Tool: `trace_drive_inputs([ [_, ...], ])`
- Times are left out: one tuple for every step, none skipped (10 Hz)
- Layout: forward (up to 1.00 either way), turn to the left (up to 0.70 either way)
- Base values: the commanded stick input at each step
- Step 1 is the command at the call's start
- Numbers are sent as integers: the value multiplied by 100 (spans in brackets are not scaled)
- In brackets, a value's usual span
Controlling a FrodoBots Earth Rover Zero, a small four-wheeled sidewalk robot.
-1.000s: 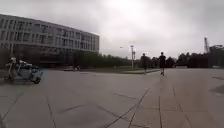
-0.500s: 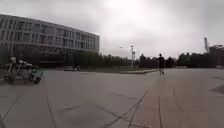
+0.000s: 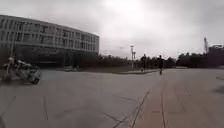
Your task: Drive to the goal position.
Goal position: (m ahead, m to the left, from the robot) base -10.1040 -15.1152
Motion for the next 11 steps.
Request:
trace_drive_inputs([
  [70, 0],
  [70, 15],
  [70, 35],
  [70, 35],
  [70, 13],
  [70, 0],
  [70, 0],
  [70, 0],
  [70, 13],
  [70, 35],
  [70, 35],
])
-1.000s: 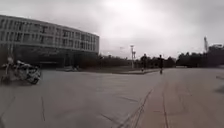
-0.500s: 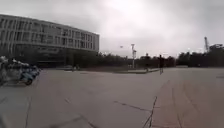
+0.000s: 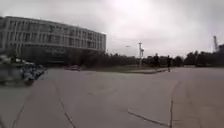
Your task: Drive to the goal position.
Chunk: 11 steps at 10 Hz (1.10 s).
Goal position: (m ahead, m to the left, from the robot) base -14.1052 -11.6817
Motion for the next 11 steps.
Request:
trace_drive_inputs([
  [70, 17],
  [70, 0],
  [70, 0],
  [70, 0],
  [70, 0],
  [70, 0],
  [70, 0],
  [70, 0],
  [70, 0],
  [70, 0],
  [70, 19],
])
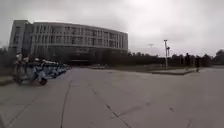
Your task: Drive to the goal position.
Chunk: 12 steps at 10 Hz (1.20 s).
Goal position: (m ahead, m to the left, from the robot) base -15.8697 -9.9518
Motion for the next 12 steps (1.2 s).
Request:
trace_drive_inputs([
  [70, 31],
  [70, 9],
  [70, 0],
  [70, 0],
  [70, 0],
  [70, 4],
  [70, 5],
  [70, 1],
  [70, 0],
  [70, 0],
  [70, 0],
  [70, 0],
])
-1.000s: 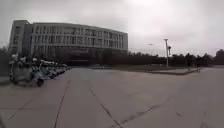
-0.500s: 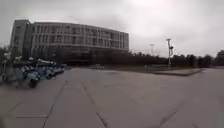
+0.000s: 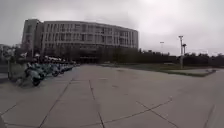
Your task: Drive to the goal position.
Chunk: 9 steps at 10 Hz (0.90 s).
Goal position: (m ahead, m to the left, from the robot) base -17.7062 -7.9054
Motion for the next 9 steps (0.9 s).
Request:
trace_drive_inputs([
  [70, 0],
  [70, 2],
  [70, 9],
  [70, 0],
  [70, 0],
  [70, 0],
  [70, 0],
  [70, 13],
  [70, 9],
])
